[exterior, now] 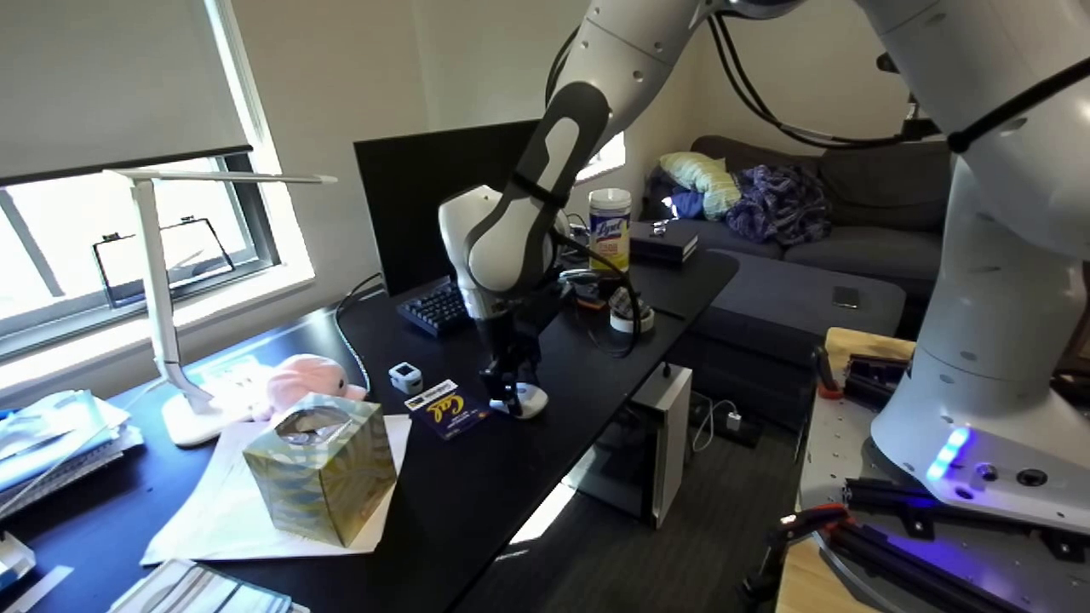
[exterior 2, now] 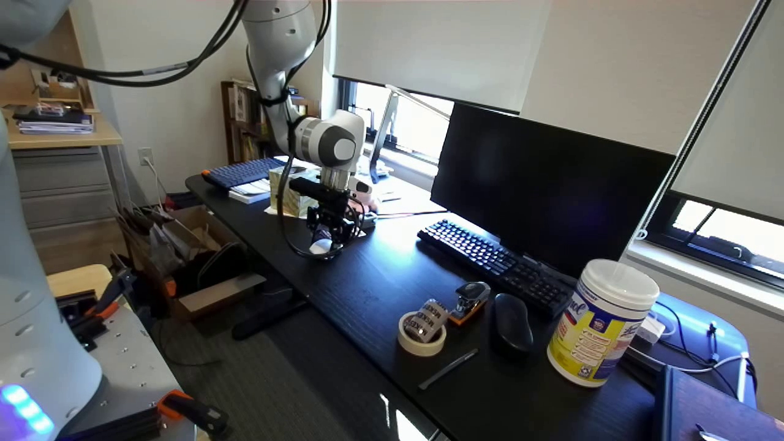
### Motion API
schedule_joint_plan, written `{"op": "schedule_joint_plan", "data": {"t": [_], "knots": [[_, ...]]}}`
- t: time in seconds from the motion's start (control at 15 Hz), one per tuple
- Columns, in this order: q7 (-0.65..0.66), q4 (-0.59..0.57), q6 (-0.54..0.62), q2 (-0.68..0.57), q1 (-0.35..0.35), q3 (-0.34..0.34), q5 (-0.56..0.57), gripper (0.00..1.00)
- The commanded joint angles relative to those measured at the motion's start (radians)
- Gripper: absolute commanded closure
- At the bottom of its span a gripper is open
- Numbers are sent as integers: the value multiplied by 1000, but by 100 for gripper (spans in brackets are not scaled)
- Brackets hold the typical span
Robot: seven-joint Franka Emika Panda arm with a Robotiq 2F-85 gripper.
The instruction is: Move the white mouse to the right side of the desk
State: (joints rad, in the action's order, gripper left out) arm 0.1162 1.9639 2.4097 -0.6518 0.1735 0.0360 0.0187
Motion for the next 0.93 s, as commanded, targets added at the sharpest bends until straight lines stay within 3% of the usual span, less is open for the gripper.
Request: {"op": "schedule_joint_plan", "data": {"t": [0.0, 0.6, 0.87], "knots": [[-47, 17, -21, 22, -24, 17, 4, 61], [-198, 376, 20, 420, -196, 4, -76, 61], [-264, 442, -50, 597, -291, -50, -215, 61]]}}
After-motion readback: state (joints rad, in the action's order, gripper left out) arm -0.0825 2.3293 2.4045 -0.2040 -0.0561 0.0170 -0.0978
